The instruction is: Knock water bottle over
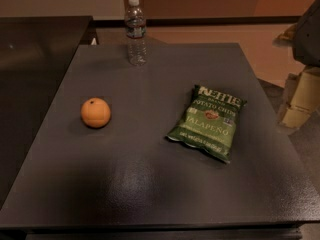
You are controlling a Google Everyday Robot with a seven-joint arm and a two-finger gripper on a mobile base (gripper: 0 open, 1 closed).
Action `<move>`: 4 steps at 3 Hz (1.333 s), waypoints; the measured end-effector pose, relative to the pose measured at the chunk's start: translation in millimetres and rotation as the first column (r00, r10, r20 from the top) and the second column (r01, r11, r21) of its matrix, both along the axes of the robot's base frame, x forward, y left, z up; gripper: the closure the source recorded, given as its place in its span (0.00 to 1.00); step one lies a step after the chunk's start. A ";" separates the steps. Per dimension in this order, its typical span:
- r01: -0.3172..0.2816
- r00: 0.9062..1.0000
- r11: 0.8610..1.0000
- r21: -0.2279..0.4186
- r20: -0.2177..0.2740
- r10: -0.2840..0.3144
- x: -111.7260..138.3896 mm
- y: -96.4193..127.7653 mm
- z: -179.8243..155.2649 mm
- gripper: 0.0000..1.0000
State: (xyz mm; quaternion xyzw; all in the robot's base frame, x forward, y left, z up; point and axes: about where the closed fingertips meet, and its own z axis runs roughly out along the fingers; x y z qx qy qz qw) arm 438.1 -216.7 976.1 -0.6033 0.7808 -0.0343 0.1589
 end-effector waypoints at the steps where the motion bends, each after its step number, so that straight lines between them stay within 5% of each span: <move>1: 0.000 1.000 1.000 0.000 0.000 0.000 0.0 0.0 0.0 0.00; 3: 0.013 0.999 0.994 0.111 0.035 -0.017 32.7 16.5 -1.4 0.00; 4: 0.016 0.998 0.980 0.197 0.061 -0.029 69.0 33.4 -6.6 0.00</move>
Offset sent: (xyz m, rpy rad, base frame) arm 0.0225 0.0122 -0.0030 0.0942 -0.0042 -0.0159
